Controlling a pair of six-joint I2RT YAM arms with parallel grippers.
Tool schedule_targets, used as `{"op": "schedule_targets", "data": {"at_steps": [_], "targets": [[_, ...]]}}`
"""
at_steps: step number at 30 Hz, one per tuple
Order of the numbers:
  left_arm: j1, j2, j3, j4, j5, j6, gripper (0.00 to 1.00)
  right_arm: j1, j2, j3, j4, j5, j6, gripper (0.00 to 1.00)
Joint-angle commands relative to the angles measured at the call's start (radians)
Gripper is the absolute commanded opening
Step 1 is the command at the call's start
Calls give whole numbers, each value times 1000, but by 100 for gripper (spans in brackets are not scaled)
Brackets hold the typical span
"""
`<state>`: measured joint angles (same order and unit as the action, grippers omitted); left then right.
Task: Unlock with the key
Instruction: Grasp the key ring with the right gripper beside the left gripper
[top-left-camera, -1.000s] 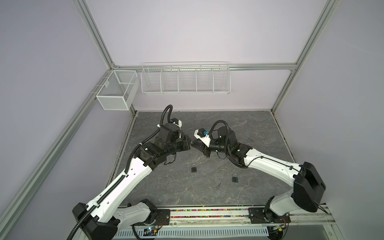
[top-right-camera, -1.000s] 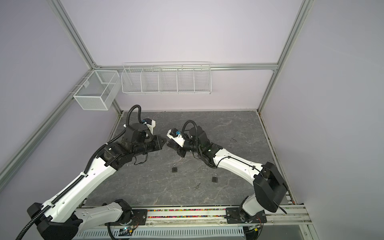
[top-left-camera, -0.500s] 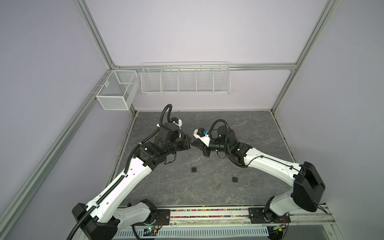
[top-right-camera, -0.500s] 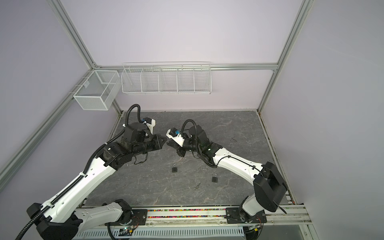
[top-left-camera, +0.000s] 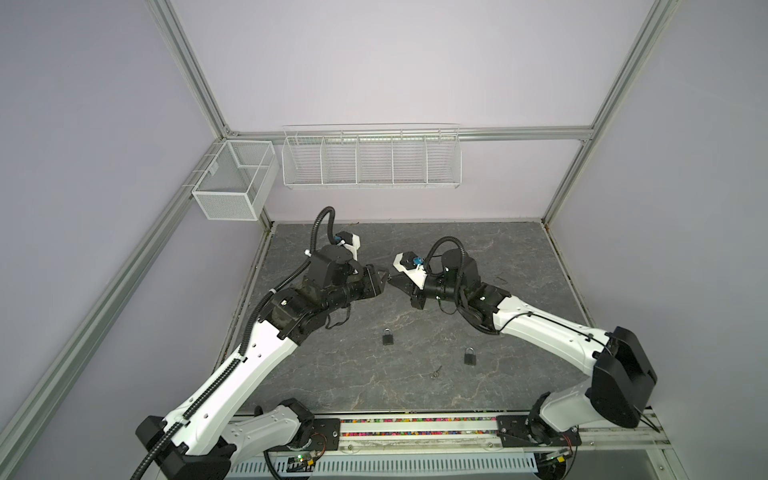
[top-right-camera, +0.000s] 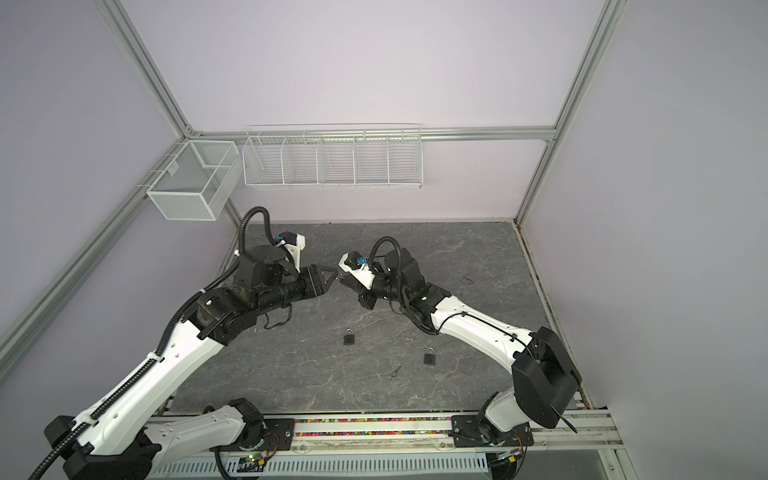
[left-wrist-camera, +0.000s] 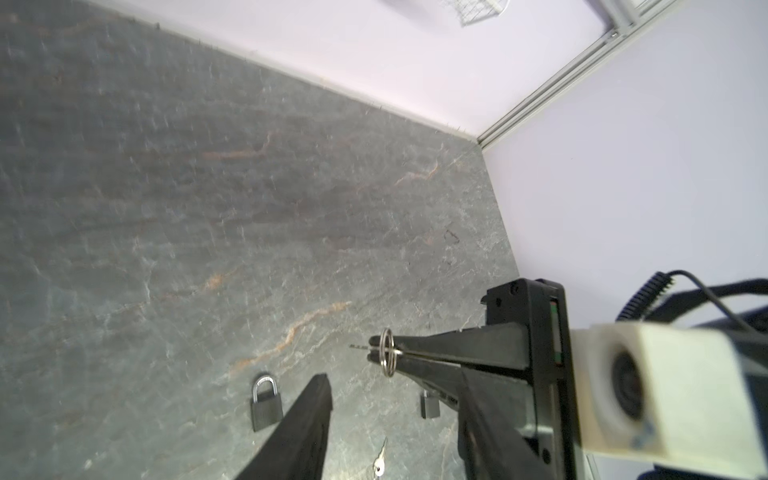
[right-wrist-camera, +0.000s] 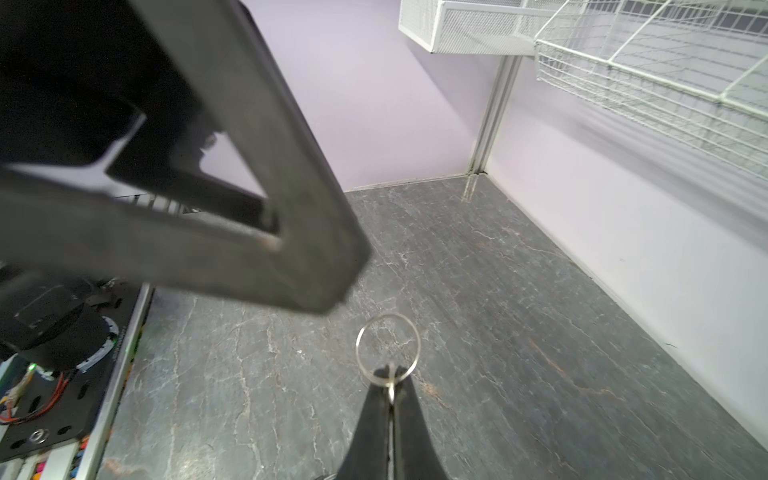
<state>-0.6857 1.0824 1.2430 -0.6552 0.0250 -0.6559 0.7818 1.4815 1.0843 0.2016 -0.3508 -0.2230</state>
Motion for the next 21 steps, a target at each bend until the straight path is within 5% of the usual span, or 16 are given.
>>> {"op": "schedule_targets", "data": {"at_steps": [1, 8, 16, 21], "targets": [[6, -46, 47, -4, -55, -18, 60, -4, -47, -25, 64, 45, -82, 6], [157, -102, -6, 48, 79, -121, 60, 12, -58, -63, 195, 85, -236, 6], [351, -101, -76, 184, 308, -258, 59, 130, -44, -111, 364, 246, -577, 6], [383, -97, -90, 206, 356, -319, 58, 194, -30, -103, 447, 270, -740, 6]]}}
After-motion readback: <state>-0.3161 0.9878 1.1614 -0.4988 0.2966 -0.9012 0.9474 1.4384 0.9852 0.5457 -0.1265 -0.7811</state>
